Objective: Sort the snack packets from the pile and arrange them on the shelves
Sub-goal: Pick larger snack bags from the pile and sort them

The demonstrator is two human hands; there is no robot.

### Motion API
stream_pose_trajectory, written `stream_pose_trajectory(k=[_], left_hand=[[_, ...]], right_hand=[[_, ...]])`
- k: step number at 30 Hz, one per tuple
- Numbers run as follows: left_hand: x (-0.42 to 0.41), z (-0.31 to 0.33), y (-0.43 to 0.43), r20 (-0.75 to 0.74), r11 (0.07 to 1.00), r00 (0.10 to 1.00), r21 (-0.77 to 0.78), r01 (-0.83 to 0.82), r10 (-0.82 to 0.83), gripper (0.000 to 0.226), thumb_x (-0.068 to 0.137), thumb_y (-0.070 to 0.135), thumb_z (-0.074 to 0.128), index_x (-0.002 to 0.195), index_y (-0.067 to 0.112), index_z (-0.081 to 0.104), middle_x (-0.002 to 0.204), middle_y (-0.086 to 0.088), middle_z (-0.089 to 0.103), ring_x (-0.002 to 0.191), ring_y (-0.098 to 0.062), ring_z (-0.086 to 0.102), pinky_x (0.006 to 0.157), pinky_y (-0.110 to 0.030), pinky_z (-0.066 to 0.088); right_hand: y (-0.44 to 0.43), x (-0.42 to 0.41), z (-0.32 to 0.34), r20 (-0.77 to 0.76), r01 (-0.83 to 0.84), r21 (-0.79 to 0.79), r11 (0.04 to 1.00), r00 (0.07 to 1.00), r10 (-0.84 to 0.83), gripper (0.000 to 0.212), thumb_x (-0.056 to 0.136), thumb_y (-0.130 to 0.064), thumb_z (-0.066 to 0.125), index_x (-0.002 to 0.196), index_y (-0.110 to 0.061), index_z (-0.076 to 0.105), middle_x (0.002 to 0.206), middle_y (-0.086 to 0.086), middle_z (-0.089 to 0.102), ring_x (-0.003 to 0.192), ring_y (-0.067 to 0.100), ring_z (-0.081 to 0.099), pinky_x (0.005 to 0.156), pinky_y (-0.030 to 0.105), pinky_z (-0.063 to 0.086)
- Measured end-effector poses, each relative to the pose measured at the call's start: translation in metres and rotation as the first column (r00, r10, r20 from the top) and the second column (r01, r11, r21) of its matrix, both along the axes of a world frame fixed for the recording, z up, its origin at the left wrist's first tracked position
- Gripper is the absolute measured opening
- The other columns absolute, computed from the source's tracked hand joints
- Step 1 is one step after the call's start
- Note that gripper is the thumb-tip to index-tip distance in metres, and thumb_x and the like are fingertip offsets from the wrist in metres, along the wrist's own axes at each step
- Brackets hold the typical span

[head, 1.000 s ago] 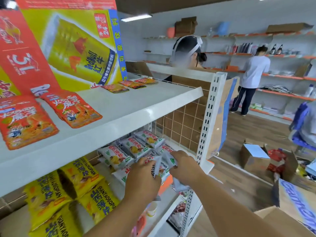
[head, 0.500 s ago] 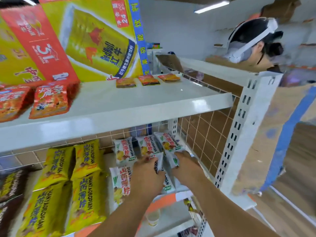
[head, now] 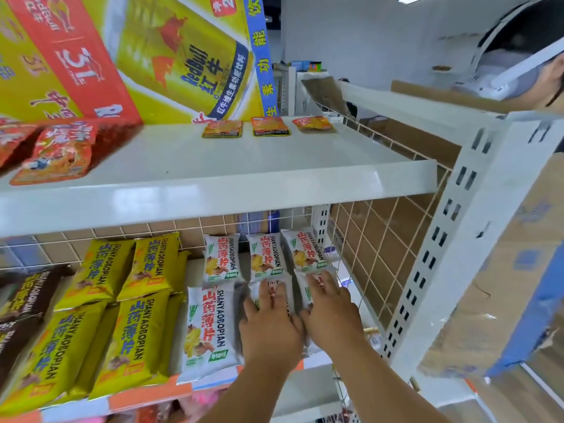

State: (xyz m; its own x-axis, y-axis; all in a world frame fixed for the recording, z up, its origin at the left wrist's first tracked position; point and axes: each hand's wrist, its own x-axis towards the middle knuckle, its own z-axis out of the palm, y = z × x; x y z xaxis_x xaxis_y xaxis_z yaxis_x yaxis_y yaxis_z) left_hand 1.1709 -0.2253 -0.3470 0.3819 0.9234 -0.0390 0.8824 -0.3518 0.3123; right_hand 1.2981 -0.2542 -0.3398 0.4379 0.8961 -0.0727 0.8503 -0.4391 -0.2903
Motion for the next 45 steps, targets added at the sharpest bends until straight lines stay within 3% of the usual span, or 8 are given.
stream_pose_trajectory(k=[13,21,26,30,34,40,43,45], left_hand=[[0.006,-0.005,0.001,-0.054,0.998,0.999,0.057,-0.004,0.007,0.071,0.100,0.056,0.027,0.162,0.032,0.001,0.171,-0.002,-0.003,0.154,-0.041,0.002,0.117,-0.051,0.029],[0.005,-0.010,0.002,-0.074,0.995,0.997,0.102,0.001,0.006,0.071,0.100,0.055,0.027,0.162,0.030,0.001,0.171,-0.003,-0.003,0.154,-0.042,0.005,0.116,-0.050,0.031],[0.005,-0.007,0.003,-0.080,0.995,0.997,0.102,0.023,-0.015,0.071,0.101,0.056,0.025,0.162,0.029,0.000,0.171,-0.004,-0.004,0.154,-0.042,0.003,0.117,-0.052,0.027],[-0.006,0.000,0.001,-0.056,0.986,0.997,0.161,0.052,-0.043,0.070,0.101,0.056,0.026,0.161,0.028,0.005,0.171,-0.005,0.000,0.154,-0.040,0.004,0.120,-0.052,0.022],[-0.025,0.011,-0.009,-0.043,0.962,0.995,0.254,0.103,-0.095,0.072,0.098,0.058,0.029,0.161,0.028,0.014,0.169,-0.007,0.013,0.154,-0.039,0.010,0.123,-0.052,0.015],[-0.086,0.038,-0.028,-0.022,0.934,0.997,0.348,0.075,-0.072,0.078,0.089,0.067,0.020,0.158,0.032,0.026,0.165,-0.002,0.029,0.151,-0.037,0.024,0.118,-0.051,0.028],[-0.134,0.051,-0.042,-0.007,0.942,0.999,0.333,0.037,-0.036,0.086,0.081,0.071,0.013,0.158,0.034,0.026,0.165,-0.002,0.028,0.151,-0.036,0.022,0.117,-0.049,0.028],[-0.176,0.061,-0.054,0.040,0.935,0.999,0.354,-0.008,-0.007,0.083,0.082,0.070,0.023,0.155,0.033,0.034,0.160,-0.003,0.038,0.145,-0.038,0.033,0.111,-0.050,0.034]], right_hand=[[0.000,0.012,0.002,-0.002,-0.054,-0.021,0.998,0.999,0.054,0.074,0.095,-0.042,0.047,0.157,-0.042,0.008,0.168,-0.009,-0.002,0.150,0.027,0.013,0.115,0.050,0.031],[0.001,0.020,-0.004,0.023,-0.095,0.036,0.995,0.995,0.094,0.075,0.091,-0.048,0.050,0.155,-0.043,0.010,0.166,-0.008,0.005,0.145,0.028,0.025,0.108,0.049,0.039],[0.001,0.019,-0.005,0.016,-0.094,-0.018,0.995,0.995,0.094,0.079,0.092,-0.058,0.051,0.155,-0.045,0.005,0.167,-0.009,-0.002,0.150,0.032,0.014,0.114,0.054,0.033],[-0.009,0.012,0.007,0.028,-0.081,0.029,0.996,0.996,0.080,0.073,0.095,-0.055,0.043,0.157,-0.043,0.007,0.168,-0.007,0.001,0.151,0.031,0.011,0.116,0.053,0.029],[-0.027,-0.003,0.018,0.059,-0.074,0.075,0.994,0.996,0.070,0.078,0.093,-0.059,0.047,0.159,-0.038,0.010,0.168,-0.007,0.004,0.153,0.027,0.007,0.119,0.049,0.024],[-0.062,-0.053,0.037,0.131,-0.087,0.166,0.982,0.989,0.065,0.081,0.088,-0.066,0.048,0.157,-0.035,0.020,0.166,-0.001,0.017,0.151,0.031,0.017,0.118,0.052,0.027],[-0.075,-0.096,0.049,0.187,-0.114,0.178,0.977,0.979,0.080,0.077,0.087,-0.064,0.042,0.155,-0.034,0.024,0.164,0.000,0.022,0.149,0.034,0.022,0.118,0.053,0.027],[-0.080,-0.133,0.058,0.217,-0.160,0.186,0.969,0.969,0.119,0.078,0.085,-0.066,0.041,0.154,-0.033,0.029,0.163,-0.001,0.025,0.147,0.032,0.024,0.116,0.051,0.029]])
